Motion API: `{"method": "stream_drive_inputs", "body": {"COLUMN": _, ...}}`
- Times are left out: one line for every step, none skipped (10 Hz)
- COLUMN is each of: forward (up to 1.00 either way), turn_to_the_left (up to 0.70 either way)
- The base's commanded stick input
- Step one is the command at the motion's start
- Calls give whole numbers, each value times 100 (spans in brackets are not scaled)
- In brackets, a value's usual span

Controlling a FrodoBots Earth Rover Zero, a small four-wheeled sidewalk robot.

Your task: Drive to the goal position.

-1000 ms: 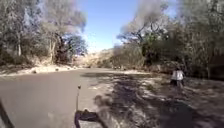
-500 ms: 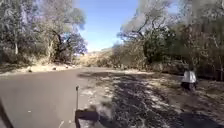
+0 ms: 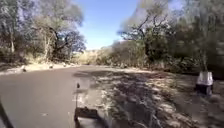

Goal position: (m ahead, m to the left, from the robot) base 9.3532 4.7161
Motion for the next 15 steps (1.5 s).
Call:
{"method": "stream_drive_inputs", "body": {"forward": 100, "turn_to_the_left": 0}}
{"method": "stream_drive_inputs", "body": {"forward": 100, "turn_to_the_left": 0}}
{"method": "stream_drive_inputs", "body": {"forward": 100, "turn_to_the_left": 0}}
{"method": "stream_drive_inputs", "body": {"forward": 100, "turn_to_the_left": 0}}
{"method": "stream_drive_inputs", "body": {"forward": 100, "turn_to_the_left": 0}}
{"method": "stream_drive_inputs", "body": {"forward": 100, "turn_to_the_left": 0}}
{"method": "stream_drive_inputs", "body": {"forward": 100, "turn_to_the_left": 0}}
{"method": "stream_drive_inputs", "body": {"forward": 100, "turn_to_the_left": 0}}
{"method": "stream_drive_inputs", "body": {"forward": 100, "turn_to_the_left": 3}}
{"method": "stream_drive_inputs", "body": {"forward": 100, "turn_to_the_left": 12}}
{"method": "stream_drive_inputs", "body": {"forward": 100, "turn_to_the_left": 21}}
{"method": "stream_drive_inputs", "body": {"forward": 100, "turn_to_the_left": 0}}
{"method": "stream_drive_inputs", "body": {"forward": 100, "turn_to_the_left": 0}}
{"method": "stream_drive_inputs", "body": {"forward": 100, "turn_to_the_left": 0}}
{"method": "stream_drive_inputs", "body": {"forward": 100, "turn_to_the_left": 0}}
